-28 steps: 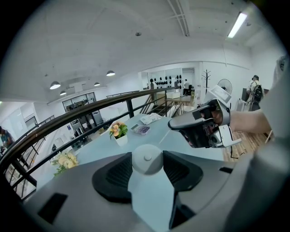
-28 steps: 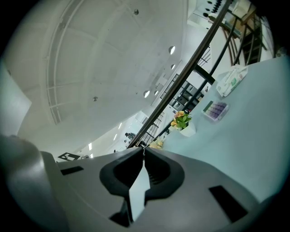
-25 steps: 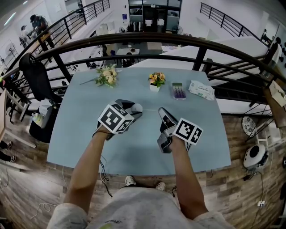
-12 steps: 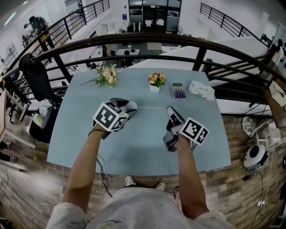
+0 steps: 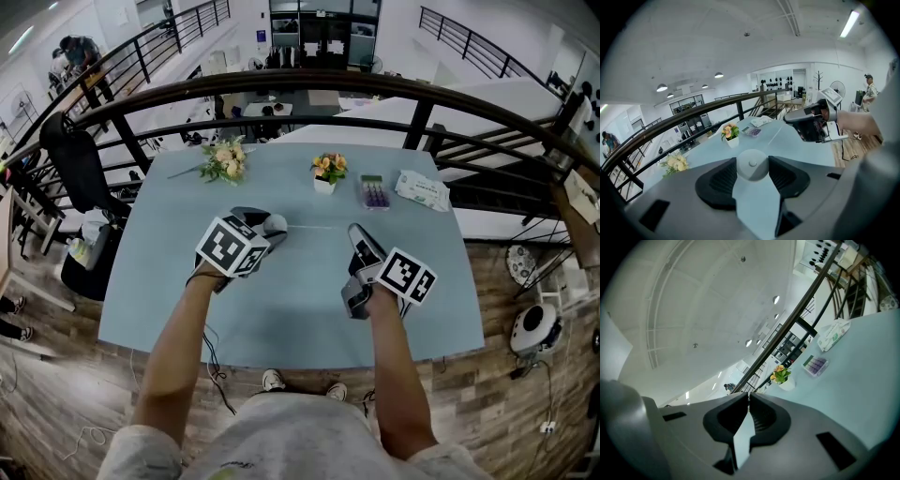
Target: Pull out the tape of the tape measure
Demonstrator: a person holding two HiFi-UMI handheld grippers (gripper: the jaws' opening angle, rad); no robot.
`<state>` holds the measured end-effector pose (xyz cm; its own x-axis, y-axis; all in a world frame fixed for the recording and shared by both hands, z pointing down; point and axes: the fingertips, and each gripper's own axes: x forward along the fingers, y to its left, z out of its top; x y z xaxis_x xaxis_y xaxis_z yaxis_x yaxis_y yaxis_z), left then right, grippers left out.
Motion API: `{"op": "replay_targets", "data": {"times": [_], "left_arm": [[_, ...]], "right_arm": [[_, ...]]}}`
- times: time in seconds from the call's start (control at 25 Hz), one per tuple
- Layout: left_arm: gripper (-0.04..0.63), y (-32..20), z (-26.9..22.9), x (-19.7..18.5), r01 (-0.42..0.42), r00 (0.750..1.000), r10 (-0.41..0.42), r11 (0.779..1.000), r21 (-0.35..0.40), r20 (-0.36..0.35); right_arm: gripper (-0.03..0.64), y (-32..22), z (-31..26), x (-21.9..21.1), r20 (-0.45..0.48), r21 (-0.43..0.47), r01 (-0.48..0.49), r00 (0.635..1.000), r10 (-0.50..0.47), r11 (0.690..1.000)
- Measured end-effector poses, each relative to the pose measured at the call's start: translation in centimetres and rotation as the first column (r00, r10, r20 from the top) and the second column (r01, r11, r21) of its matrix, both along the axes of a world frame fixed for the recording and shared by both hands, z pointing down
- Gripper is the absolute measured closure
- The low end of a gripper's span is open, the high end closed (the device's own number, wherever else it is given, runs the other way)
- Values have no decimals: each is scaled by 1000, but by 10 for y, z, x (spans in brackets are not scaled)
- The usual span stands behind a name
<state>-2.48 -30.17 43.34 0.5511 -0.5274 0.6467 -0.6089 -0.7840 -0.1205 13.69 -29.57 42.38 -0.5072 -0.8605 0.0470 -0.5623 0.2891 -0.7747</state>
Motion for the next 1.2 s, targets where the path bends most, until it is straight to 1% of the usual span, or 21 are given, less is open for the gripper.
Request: {"op": "replay_targets", "data": {"times": [0.88, 1.08, 1.2], "left_arm": [[383, 3, 1, -2, -1, 1000, 1, 1000, -4, 6], [383, -1, 2, -3, -2, 1000, 3, 1000, -3, 13], [383, -4, 3, -12, 27, 999, -27, 1000, 4, 35]], "right_arm": [[600, 2, 2, -1, -7, -1, 5, 1000, -5, 1000], [600, 0, 2, 1, -10, 3, -8, 1000, 8, 1000], [600, -1, 3, 8, -13, -2, -42, 999, 42, 999]]}}
